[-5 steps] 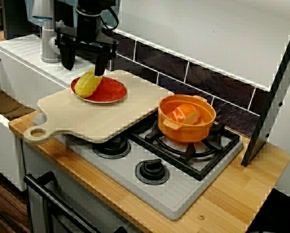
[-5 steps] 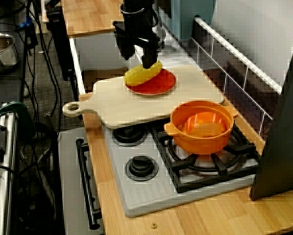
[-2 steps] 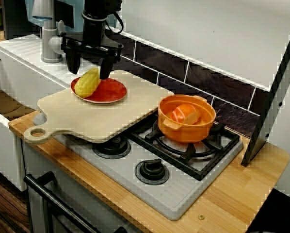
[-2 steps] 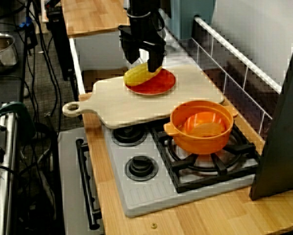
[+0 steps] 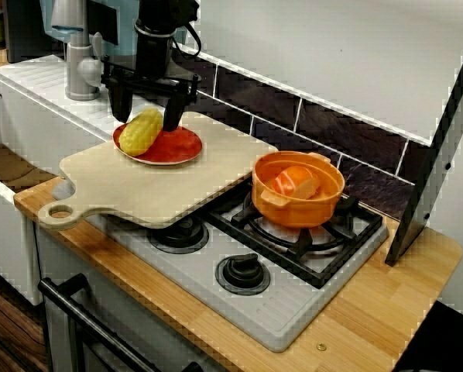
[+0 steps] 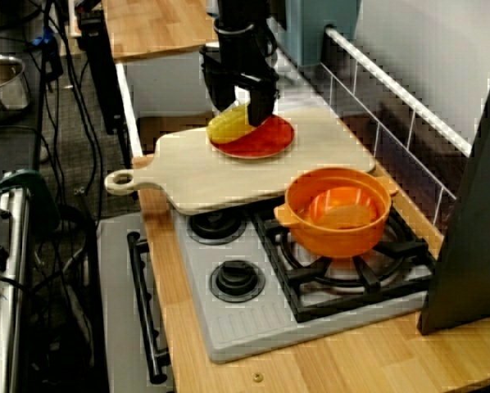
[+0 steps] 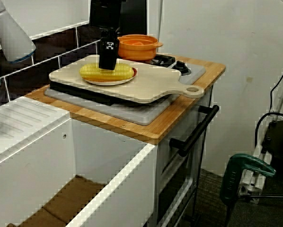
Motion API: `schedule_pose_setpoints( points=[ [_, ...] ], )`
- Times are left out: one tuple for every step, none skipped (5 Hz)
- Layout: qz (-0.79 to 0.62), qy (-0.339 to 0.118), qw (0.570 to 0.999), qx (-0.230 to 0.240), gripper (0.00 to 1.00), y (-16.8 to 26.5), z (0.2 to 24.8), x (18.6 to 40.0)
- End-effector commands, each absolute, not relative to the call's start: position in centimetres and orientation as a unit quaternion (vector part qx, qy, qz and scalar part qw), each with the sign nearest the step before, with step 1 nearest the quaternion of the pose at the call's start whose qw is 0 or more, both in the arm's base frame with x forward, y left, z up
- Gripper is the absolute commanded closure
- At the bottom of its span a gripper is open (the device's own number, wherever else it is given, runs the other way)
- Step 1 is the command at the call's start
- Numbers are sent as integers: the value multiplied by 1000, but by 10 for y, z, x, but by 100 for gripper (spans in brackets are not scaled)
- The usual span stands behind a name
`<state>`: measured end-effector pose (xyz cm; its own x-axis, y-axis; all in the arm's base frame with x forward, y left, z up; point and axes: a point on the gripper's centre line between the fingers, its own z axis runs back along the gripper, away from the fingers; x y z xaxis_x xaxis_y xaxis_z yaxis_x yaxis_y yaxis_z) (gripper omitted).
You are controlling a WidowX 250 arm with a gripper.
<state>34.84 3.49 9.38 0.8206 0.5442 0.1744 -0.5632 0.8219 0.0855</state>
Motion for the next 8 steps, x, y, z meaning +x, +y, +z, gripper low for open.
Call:
schedule_pose_setpoints(
  points=[
    [286, -75, 954, 56, 0, 37, 98, 343],
    [285, -61, 955, 47, 0, 38, 94, 342],
    [280, -54, 957, 47, 0, 38, 92, 340],
    [278, -49, 958, 45, 0, 38, 90, 339],
    [270, -44, 961, 40, 11, 37, 89, 338],
    [266, -45, 962, 40, 100, 37, 89, 339],
    [262, -46, 963, 39, 100, 37, 92, 341],
    [257, -47, 964, 38, 100, 38, 94, 343]
  ],
)
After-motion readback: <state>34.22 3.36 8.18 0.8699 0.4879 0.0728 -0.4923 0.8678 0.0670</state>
